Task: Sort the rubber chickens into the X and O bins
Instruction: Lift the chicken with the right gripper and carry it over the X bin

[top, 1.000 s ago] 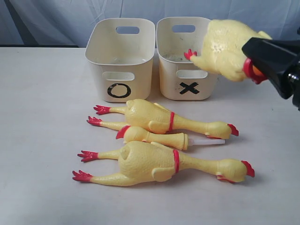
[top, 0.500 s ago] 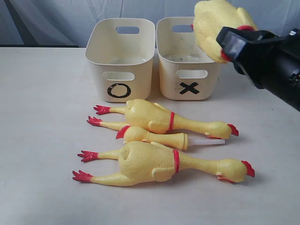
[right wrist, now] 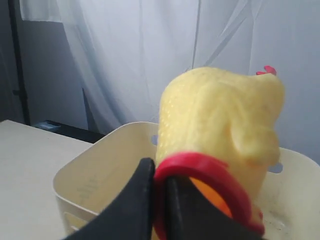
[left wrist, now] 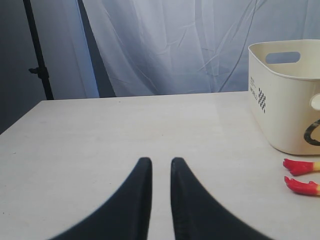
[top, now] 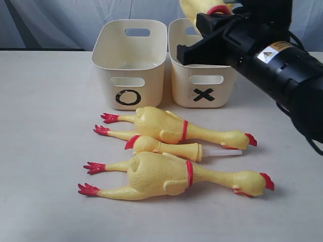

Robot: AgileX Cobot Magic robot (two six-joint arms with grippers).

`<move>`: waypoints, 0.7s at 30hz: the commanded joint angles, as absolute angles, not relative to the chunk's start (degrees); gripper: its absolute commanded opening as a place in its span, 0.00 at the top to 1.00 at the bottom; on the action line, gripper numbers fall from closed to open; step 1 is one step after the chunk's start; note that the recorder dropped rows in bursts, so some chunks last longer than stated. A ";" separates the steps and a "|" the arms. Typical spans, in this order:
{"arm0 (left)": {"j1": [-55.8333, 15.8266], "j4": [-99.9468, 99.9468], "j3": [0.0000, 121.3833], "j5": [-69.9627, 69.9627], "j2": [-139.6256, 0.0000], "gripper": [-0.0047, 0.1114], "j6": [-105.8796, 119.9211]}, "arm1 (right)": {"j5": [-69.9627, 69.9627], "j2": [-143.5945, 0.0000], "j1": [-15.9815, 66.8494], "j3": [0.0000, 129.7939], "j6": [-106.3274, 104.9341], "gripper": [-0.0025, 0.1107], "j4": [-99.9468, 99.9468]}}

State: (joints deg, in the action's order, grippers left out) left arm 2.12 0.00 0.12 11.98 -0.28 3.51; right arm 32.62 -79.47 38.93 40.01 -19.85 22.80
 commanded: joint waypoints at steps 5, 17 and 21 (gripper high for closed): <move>2.18 0.00 0.00 11.56 0.00 0.84 3.06 | 35.69 -88.71 38.10 46.46 -30.31 0.99 32.49; 2.18 0.00 0.00 11.56 0.00 0.84 3.06 | 35.67 -93.86 36.05 48.45 -30.31 0.99 36.11; 2.18 0.00 0.00 11.56 0.00 0.84 3.06 | 35.75 -95.35 36.05 48.45 -30.31 0.99 36.11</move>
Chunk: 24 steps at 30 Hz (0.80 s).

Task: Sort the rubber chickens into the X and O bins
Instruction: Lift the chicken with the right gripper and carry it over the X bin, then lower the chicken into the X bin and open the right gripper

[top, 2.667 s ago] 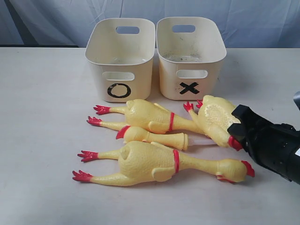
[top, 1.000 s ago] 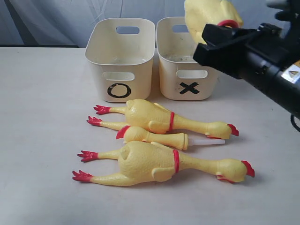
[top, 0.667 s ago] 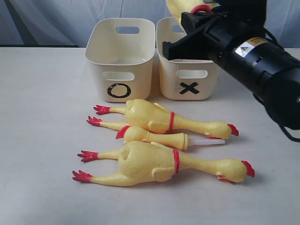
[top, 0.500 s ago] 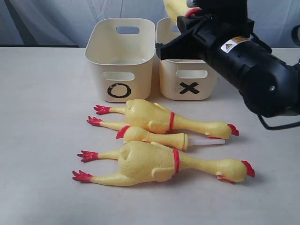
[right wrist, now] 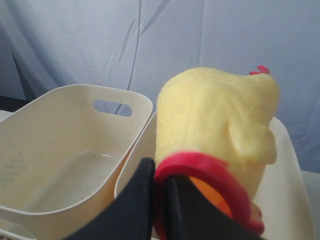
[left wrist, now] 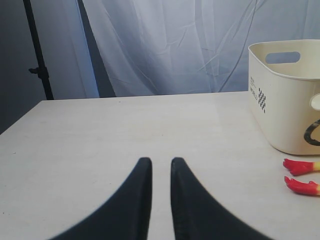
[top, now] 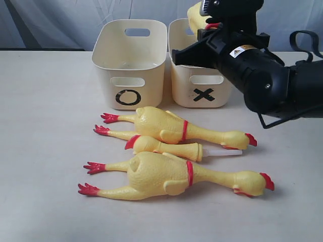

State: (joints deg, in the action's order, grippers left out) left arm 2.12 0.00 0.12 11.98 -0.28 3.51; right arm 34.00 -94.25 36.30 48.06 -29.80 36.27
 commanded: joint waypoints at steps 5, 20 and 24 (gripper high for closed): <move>2.18 0.00 0.00 11.56 0.00 0.84 3.06 | 36.84 -96.26 36.05 48.45 -30.31 0.98 36.11; 2.18 0.00 0.00 11.56 0.00 0.84 3.06 | 37.97 -96.14 36.05 48.45 -29.92 0.43 36.11; 2.18 0.00 0.00 11.56 0.00 0.84 3.06 | 37.88 -94.69 36.05 48.45 -29.92 0.43 36.39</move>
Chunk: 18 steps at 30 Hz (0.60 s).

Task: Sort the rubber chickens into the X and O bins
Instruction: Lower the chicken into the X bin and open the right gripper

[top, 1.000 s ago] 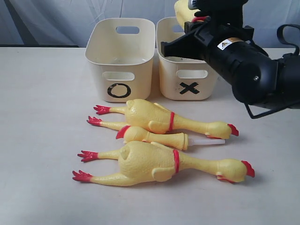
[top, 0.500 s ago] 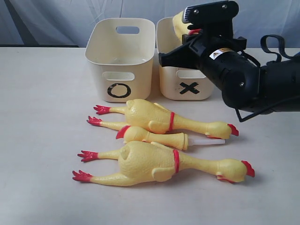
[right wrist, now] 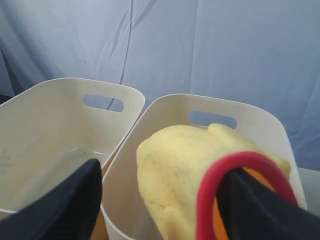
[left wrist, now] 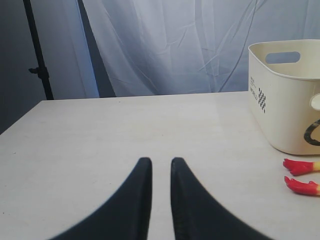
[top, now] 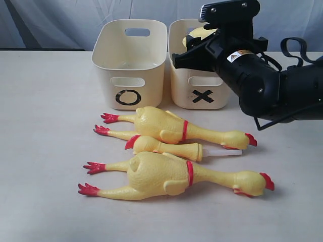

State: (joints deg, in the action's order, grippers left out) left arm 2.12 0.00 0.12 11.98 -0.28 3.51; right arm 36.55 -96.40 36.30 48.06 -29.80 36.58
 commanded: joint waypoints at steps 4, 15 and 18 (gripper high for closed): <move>2.18 0.00 0.00 11.56 0.00 0.84 3.06 | 37.12 -89.84 36.05 48.45 -29.92 0.43 36.51; 2.18 0.00 0.00 11.56 0.00 0.84 3.06 | 34.40 -93.38 36.05 50.33 -34.47 0.43 41.22; 2.18 0.00 0.00 11.56 0.00 0.84 3.06 | 35.65 -92.26 35.81 52.22 -36.10 0.43 43.04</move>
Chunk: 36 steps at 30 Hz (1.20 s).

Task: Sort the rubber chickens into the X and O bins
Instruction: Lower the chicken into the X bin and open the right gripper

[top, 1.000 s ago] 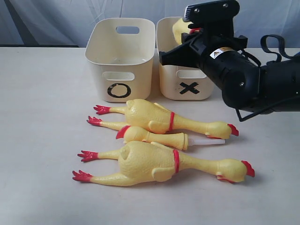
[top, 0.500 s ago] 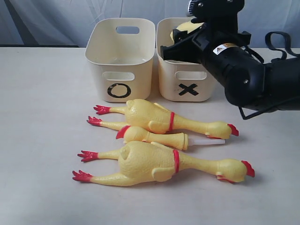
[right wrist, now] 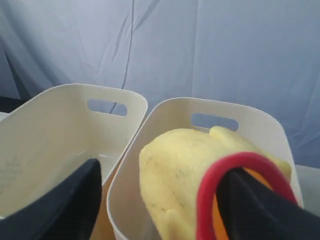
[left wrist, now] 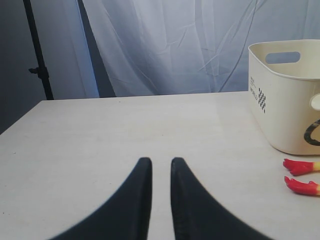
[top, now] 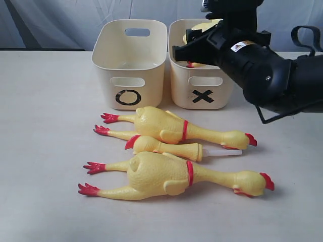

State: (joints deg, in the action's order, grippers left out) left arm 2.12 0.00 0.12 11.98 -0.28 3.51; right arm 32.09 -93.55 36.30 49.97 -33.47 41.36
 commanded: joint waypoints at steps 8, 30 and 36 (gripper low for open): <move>2.18 0.00 0.00 11.56 0.00 0.84 3.06 | 12.53 -91.36 27.98 59.80 -36.13 0.56 50.69; 2.18 0.00 0.00 11.56 0.00 0.84 3.06 | -7.24 -93.84 22.13 70.62 -32.29 0.46 46.83; 2.18 0.00 0.00 11.56 0.00 0.84 3.06 | -12.71 -93.84 22.02 70.62 -32.87 0.81 45.09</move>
